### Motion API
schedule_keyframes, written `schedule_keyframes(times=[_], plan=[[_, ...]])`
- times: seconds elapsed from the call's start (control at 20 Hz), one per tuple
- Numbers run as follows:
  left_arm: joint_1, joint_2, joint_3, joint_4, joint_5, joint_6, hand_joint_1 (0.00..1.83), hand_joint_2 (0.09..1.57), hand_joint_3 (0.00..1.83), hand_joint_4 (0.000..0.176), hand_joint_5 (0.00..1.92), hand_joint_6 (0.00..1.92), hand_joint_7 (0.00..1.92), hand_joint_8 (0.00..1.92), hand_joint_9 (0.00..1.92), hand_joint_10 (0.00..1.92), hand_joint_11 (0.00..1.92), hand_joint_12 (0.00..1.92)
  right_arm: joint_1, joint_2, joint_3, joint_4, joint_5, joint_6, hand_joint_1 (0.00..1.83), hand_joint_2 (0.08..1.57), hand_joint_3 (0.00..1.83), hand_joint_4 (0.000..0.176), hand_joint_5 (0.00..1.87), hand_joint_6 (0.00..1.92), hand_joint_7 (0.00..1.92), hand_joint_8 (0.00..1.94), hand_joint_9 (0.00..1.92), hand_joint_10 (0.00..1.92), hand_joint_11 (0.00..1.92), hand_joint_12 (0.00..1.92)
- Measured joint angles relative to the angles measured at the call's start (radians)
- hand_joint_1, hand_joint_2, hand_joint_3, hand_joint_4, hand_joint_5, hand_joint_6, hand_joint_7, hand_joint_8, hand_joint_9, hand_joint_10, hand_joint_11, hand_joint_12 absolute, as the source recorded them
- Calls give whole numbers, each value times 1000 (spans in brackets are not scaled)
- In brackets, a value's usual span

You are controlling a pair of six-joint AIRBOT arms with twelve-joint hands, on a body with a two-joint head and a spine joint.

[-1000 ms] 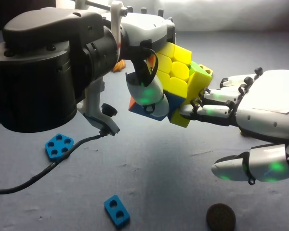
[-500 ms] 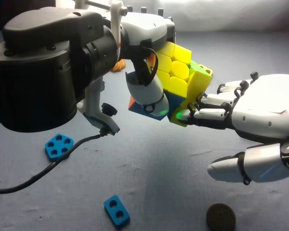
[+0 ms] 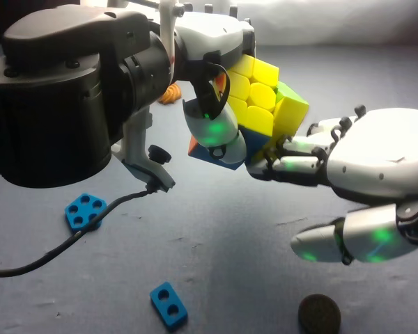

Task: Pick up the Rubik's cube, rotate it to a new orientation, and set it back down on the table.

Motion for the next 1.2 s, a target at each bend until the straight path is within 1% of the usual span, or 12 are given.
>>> schedule_keyframes(times=[0.2, 0.25, 0.3, 0.35, 0.4, 0.5, 0.75, 0.95, 1.0, 1.05, 1.15, 1.2], plan=[[0, 0, 2, 3, -1, -1, 1100, 1124, 10, 0, 186, 1555, 156, 1624, 122, 1696, 57, 1852, 1, -12, 15, 16, 2, -16, 4, 1258, 2, 0, 70, 2, 272, 1268, 253, 1810, 168, 1921], [0, 0, 2, 5, -4, 0, 1128, 1109, 1, 0, 233, 1519, 179, 1605, 145, 1672, 79, 1837, 7, -22, 23, 71, -3, -79, 4, 1255, 0, 0, 90, 8, 292, 1261, 271, 1804, 167, 1921], [0, 0, 4, 5, -5, -1, 1139, 1101, 0, 0, 233, 1511, 164, 1610, 134, 1683, 50, 1859, 23, -42, 33, 202, -21, -209, 0, 1253, 0, 0, 94, 8, 293, 1264, 267, 1800, 168, 1921], [0, 0, 4, 12, -6, 1, 1139, 1101, 0, 0, 233, 1511, 164, 1610, 134, 1683, 50, 1859, 31, -58, 44, 294, -27, -280, 0, 1253, 0, 0, 94, 8, 293, 1264, 267, 1800, 168, 1921], [-1, 0, 4, 16, -11, 2, 1147, 1112, 3, 0, 222, 1511, 160, 1612, 137, 1684, 48, 1859, 37, -63, 50, 326, -29, -306, 0, 1250, 0, 0, 100, 10, 295, 1265, 268, 1797, 168, 1921], [-2, 0, 8, 12, -11, -1, 1150, 1132, 7, 0, 228, 1464, 166, 1585, 140, 1646, 32, 1842, 37, -62, 50, 328, -29, -310, 0, 1253, 0, 0, 73, 1, 262, 1294, 248, 1821, 164, 1921], [-2, 0, 8, 11, -10, -1, 1137, 1118, 1, 0, 190, 1528, 172, 1578, 141, 1640, 35, 1832, 37, -62, 51, 334, -28, -310, 13, 1250, 0, 0, 82, 6, 283, 1287, 268, 1825, 162, 1921], [-3, 0, 8, 11, -10, -1, 1122, 1133, 5, 0, 230, 1499, 173, 1587, 142, 1640, 29, 1830, 29, -62, 52, 424, -28, -346, 11, 1250, 0, 0, 99, 12, 281, 1292, 258, 1841, 177, 1921], [-3, 0, 8, 10, -8, -5, 996, 1285, 16, 0, 508, 1576, 172, 1615, 140, 1666, 33, 1853, 25, -62, 52, 425, -31, -349, 7, 1251, 0, 0, 98, 10, 274, 1289, 249, 1837, 167, 1921], [-3, 0, 8, 10, -6, -6, 1124, 1174, 0, 0, 327, 1515, 208, 1592, 172, 1646, 63, 1833, 21, -62, 52, 425, -34, -351, 8, 1253, 0, 0, 97, 9, 273, 1289, 257, 1837, 176, 1921], [-3, 0, 8, 10, -7, -5, 1164, 1136, 0, 0, 209, 1534, 180, 1623, 141, 1682, 29, 1860, 17, -60, 54, 431, -39, -356, 9, 1261, 2, 0, 85, 3, 271, 1290, 244, 1832, 154, 1921], [-3, 0, 8, 12, -11, -5, 1164, 1115, 0, 0, 217, 1520, 186, 1615, 147, 1682, 41, 1865, 17, -59, 60, 435, -43, -359, 3, 1260, 1, 0, 79, 2, 274, 1280, 257, 1812, 160, 1921]])
